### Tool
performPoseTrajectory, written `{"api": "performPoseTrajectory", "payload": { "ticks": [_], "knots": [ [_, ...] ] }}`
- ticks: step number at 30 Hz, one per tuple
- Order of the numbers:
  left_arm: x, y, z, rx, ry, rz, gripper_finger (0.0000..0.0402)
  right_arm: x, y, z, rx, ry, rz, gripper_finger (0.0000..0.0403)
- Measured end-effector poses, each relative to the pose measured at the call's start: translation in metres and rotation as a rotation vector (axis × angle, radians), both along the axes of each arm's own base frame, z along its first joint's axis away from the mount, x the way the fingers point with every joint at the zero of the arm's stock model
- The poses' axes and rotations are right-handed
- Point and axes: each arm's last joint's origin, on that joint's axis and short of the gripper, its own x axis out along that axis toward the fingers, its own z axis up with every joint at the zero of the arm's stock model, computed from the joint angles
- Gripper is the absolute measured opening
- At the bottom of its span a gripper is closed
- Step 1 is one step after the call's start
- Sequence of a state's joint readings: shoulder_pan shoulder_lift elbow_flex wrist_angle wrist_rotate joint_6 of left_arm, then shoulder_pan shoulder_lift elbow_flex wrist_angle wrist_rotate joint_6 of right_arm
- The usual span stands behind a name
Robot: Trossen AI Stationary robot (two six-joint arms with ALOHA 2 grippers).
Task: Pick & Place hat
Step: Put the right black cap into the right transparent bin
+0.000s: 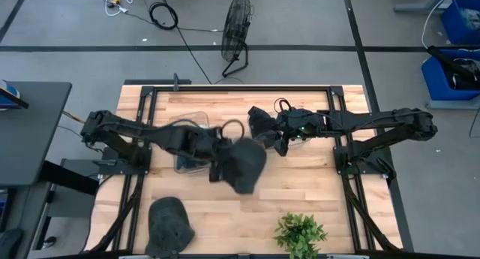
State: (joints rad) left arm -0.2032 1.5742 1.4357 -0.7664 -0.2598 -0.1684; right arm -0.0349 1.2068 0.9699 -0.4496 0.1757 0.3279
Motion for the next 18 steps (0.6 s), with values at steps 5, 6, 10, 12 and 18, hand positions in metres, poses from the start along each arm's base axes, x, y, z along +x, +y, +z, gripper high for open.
{"api": "performPoseTrajectory", "payload": {
  "ticks": [5,6,10,12,18],
  "knots": [
    [0.001,0.038,0.004,0.070,0.041,0.130,0.0012,0.002,-0.001,0.003,-0.036,-0.031,-0.026,0.0180],
    [0.002,0.046,0.002,0.071,0.051,0.153,0.0011,0.003,-0.001,0.004,-0.058,-0.045,-0.021,0.0180],
    [0.003,0.070,0.000,0.070,0.059,0.226,0.0009,0.010,0.002,0.014,-0.203,-0.132,0.081,0.0180],
    [0.003,0.077,0.001,0.070,0.049,0.250,0.0010,0.013,0.008,0.021,-0.275,-0.196,0.145,0.0180],
    [0.005,0.089,0.003,0.071,0.015,0.276,0.0012,0.022,0.024,0.029,-0.356,-0.295,0.242,0.0180]
  ]
}}
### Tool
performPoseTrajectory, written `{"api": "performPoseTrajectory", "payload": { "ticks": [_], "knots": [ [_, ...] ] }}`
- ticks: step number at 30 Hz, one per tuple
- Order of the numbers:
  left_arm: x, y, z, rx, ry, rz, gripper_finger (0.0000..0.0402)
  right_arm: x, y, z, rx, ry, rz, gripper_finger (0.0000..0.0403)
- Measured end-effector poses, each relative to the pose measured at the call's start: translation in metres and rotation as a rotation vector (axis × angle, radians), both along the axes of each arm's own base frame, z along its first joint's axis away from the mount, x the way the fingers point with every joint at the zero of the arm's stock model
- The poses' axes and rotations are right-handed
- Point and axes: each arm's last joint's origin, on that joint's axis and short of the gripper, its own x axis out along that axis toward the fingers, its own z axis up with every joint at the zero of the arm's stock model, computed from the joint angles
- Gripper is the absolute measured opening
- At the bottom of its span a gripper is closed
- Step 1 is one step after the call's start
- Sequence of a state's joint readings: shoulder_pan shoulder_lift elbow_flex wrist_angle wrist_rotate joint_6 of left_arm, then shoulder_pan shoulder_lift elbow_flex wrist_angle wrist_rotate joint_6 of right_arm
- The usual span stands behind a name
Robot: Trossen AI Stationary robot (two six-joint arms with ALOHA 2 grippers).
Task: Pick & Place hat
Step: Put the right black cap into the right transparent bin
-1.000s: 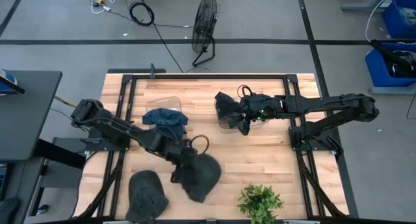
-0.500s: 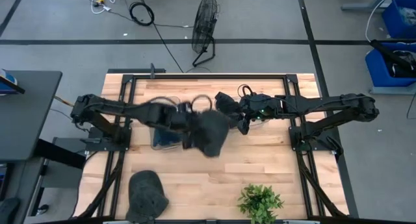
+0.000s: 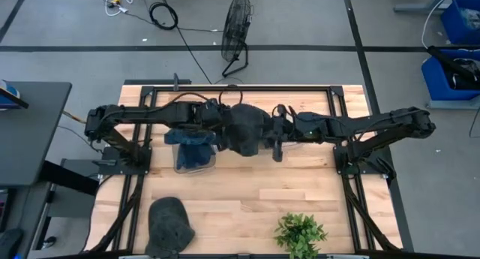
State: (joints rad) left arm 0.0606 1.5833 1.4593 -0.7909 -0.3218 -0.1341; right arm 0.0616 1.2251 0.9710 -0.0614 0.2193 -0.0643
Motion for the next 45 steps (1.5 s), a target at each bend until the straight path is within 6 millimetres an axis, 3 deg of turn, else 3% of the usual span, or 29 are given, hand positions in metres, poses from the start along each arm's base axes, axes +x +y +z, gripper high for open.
{"api": "performPoseTrajectory", "payload": {
  "ticks": [6,14,28,39,42,45],
  "knots": [
    [0.009,-0.003,0.008,0.009,-0.123,-0.015,0.0012,0.023,0.001,-0.024,-0.097,0.072,-0.074,0.0180],
    [0.010,-0.003,0.008,0.035,-0.117,-0.039,0.0011,0.042,-0.005,-0.050,-0.347,0.183,-0.309,0.0180],
    [0.009,-0.006,0.007,-0.008,-0.101,-0.089,0.0012,0.046,0.001,-0.053,-0.592,0.263,-0.257,0.0134],
    [0.010,-0.007,0.007,-0.010,-0.104,-0.137,0.0012,0.044,0.001,-0.056,-0.637,0.312,-0.222,0.0201],
    [0.010,-0.007,0.007,-0.011,-0.104,-0.139,0.0012,0.044,0.001,-0.057,-0.641,0.326,-0.220,0.0187],
    [0.010,-0.007,0.007,-0.014,-0.104,-0.141,0.0012,0.043,0.000,-0.058,-0.642,0.334,-0.223,0.0143]
  ]
}}
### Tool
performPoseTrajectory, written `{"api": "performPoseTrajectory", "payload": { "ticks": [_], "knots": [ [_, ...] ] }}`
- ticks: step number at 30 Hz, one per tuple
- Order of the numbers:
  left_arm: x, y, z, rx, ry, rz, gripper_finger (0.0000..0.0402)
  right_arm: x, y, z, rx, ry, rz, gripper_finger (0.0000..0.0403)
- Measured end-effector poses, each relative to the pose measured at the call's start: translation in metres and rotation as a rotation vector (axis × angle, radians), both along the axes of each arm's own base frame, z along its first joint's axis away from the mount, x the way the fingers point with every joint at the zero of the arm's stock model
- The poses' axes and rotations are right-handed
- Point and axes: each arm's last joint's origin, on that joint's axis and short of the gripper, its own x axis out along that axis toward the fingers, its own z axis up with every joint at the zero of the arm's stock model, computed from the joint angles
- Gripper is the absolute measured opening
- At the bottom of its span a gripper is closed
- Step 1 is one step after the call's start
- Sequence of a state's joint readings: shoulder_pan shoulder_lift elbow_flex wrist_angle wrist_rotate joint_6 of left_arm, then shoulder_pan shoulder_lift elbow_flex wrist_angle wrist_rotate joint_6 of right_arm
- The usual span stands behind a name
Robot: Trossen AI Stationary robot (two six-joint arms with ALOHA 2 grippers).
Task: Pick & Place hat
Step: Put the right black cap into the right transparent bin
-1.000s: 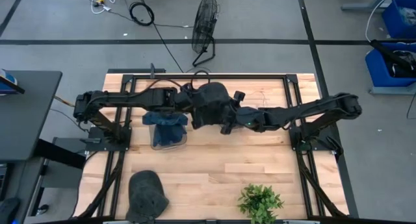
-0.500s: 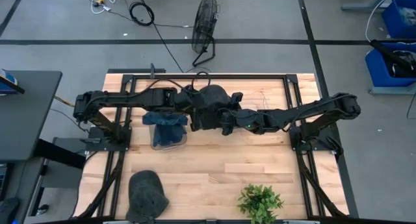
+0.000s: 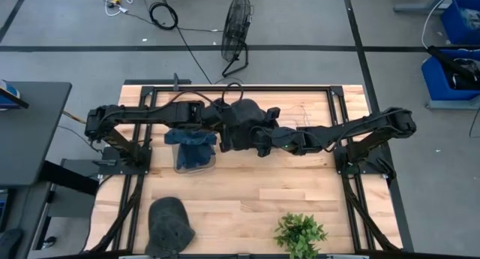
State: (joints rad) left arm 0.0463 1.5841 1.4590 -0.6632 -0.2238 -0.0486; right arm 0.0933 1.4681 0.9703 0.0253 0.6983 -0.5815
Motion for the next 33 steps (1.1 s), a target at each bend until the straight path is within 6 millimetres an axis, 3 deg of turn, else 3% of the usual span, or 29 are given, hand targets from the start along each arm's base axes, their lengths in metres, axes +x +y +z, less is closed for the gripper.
{"api": "performPoseTrajectory", "payload": {
  "ticks": [7,15,28,30,33],
  "knots": [
    [0.000,0.000,0.000,0.001,0.003,-0.006,0.0012,0.000,0.000,0.000,0.054,-0.044,-0.028,0.0012],
    [-0.001,0.000,-0.001,0.011,0.022,-0.018,0.0023,-0.001,0.001,-0.001,0.128,-0.069,-0.031,0.0005],
    [-0.004,-0.003,0.002,0.011,0.022,-0.026,0.0146,-0.009,0.001,-0.009,0.199,-0.032,-0.117,0.0002],
    [-0.008,-0.004,0.007,0.014,0.008,-0.026,0.0153,-0.012,0.003,0.000,0.221,-0.024,-0.127,0.0002],
    [-0.015,-0.004,0.016,0.026,-0.024,-0.014,0.0154,-0.015,0.007,0.028,0.268,-0.051,-0.142,0.0002]
  ]
}}
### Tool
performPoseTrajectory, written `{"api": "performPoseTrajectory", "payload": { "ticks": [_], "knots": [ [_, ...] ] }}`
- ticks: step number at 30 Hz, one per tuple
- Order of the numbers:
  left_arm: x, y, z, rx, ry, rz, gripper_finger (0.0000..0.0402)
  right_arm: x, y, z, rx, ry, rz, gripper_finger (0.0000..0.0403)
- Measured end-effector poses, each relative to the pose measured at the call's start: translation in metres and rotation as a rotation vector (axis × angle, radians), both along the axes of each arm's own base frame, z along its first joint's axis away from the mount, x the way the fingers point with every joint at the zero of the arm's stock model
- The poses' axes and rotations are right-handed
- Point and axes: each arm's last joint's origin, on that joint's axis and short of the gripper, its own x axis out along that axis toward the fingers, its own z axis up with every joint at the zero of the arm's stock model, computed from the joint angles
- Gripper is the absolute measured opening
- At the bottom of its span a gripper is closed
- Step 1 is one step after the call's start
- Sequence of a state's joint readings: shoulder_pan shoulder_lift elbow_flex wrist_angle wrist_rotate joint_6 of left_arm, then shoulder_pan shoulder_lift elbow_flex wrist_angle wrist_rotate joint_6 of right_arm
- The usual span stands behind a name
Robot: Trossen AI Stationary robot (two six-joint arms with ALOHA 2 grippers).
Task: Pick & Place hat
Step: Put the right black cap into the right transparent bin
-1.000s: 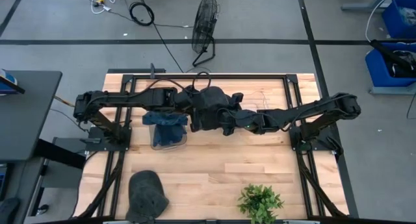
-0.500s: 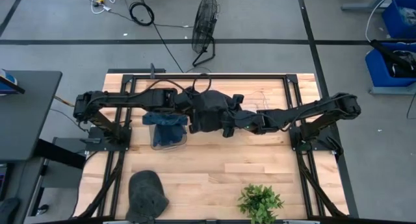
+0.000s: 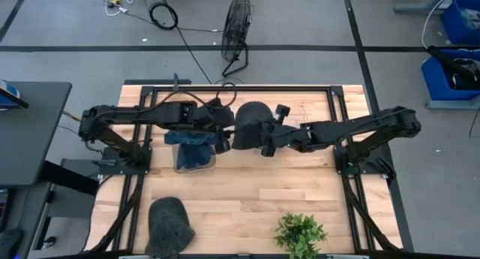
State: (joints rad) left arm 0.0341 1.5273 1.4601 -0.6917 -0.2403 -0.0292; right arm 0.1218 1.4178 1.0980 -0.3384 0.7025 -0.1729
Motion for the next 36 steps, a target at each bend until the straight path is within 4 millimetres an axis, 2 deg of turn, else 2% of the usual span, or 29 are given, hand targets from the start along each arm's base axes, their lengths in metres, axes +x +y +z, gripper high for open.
{"api": "performPoseTrajectory", "payload": {
  "ticks": [4,7,9,11,14,17,25,32,36],
  "knots": [
    [-0.011,0.000,0.014,0.013,-0.047,0.020,0.0147,-0.005,0.003,0.044,0.102,-0.073,-0.063,0.0002],
    [-0.016,0.000,0.020,0.002,-0.070,0.030,0.0143,-0.016,0.000,0.072,0.216,-0.133,-0.203,0.0003],
    [-0.018,0.000,0.022,-0.010,-0.081,0.041,0.0143,-0.026,-0.004,0.082,0.308,-0.164,-0.324,0.0004],
    [-0.020,0.000,0.023,-0.010,-0.084,0.041,0.0143,-0.037,-0.008,0.081,0.392,-0.163,-0.464,0.0004],
    [-0.020,0.000,0.023,-0.010,-0.084,0.041,0.0142,-0.052,-0.012,0.071,0.484,-0.193,-0.679,0.0004],
    [-0.020,0.000,0.023,-0.010,-0.084,0.041,0.0142,-0.052,-0.012,0.053,0.535,-0.293,-0.821,0.0005],
    [-0.020,0.000,0.023,-0.002,-0.081,0.034,0.0142,-0.038,-0.019,0.008,0.638,-0.443,-0.891,0.0005],
    [-0.020,0.000,0.023,0.030,-0.068,0.006,0.0142,-0.050,-0.027,-0.041,0.708,-0.432,-1.049,0.0006],
    [-0.020,0.000,0.022,0.047,-0.061,-0.009,0.0142,-0.053,-0.027,-0.063,0.720,-0.449,-1.064,0.0006]
  ]
}}
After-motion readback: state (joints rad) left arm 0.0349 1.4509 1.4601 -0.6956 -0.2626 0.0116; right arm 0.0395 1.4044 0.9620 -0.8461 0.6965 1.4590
